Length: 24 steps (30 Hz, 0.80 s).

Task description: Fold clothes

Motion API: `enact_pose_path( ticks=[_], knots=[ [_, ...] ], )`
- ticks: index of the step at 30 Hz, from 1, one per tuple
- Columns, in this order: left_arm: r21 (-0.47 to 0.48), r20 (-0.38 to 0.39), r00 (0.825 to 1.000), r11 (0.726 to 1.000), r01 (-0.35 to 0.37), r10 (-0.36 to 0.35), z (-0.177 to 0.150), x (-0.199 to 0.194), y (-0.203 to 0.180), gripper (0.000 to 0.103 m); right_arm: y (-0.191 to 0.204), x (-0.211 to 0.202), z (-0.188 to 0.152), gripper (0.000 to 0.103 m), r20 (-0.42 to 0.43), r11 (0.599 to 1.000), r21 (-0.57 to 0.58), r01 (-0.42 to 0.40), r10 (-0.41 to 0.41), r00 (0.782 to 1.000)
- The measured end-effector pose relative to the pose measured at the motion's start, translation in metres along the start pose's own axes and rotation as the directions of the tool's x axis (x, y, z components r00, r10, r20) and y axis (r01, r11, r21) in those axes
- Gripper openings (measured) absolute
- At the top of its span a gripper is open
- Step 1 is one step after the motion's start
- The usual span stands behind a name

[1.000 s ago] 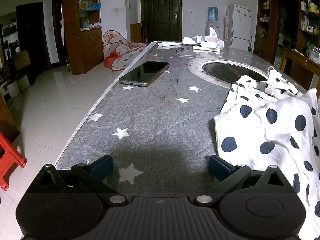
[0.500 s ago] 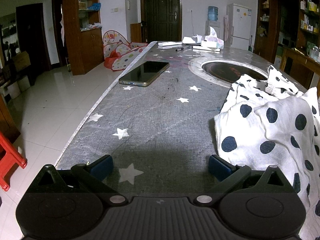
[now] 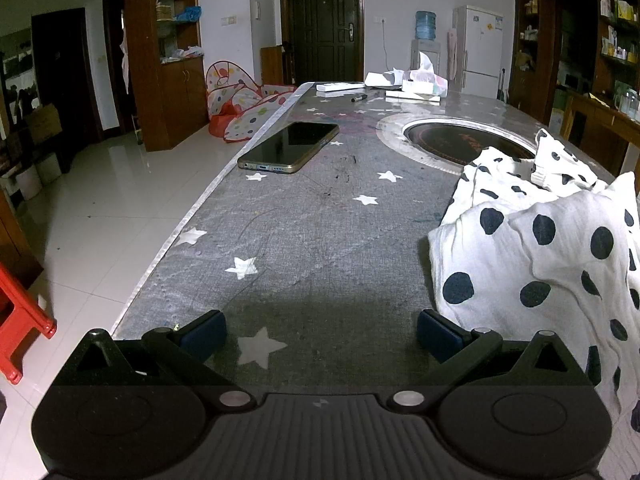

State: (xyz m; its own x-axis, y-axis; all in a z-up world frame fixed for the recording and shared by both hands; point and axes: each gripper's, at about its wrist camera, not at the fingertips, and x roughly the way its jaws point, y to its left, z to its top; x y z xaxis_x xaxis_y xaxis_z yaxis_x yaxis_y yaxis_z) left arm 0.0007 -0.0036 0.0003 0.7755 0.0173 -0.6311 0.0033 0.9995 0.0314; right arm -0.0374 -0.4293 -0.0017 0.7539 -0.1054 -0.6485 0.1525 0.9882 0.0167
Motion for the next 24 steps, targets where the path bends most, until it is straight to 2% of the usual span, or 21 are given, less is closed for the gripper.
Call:
enact_pose_path(
  ticks=[4,24],
  knots=[
    [-0.009,0.000,1.000,1.000,-0.018,0.018,-0.0014,-0.0013,-0.0022,0.103,0.0001,-0.0004,-0.0002,0.103,0.000,1.000,0.000,0.000,0.000,1.000],
    [-0.007,0.003,1.000,1.000,-0.016,0.016,-0.0018,-0.0016,-0.0030,0.103,0.0004,0.0000,-0.0004,0.103,0.001,1.000,0.001,0.000,0.000,1.000]
  ],
)
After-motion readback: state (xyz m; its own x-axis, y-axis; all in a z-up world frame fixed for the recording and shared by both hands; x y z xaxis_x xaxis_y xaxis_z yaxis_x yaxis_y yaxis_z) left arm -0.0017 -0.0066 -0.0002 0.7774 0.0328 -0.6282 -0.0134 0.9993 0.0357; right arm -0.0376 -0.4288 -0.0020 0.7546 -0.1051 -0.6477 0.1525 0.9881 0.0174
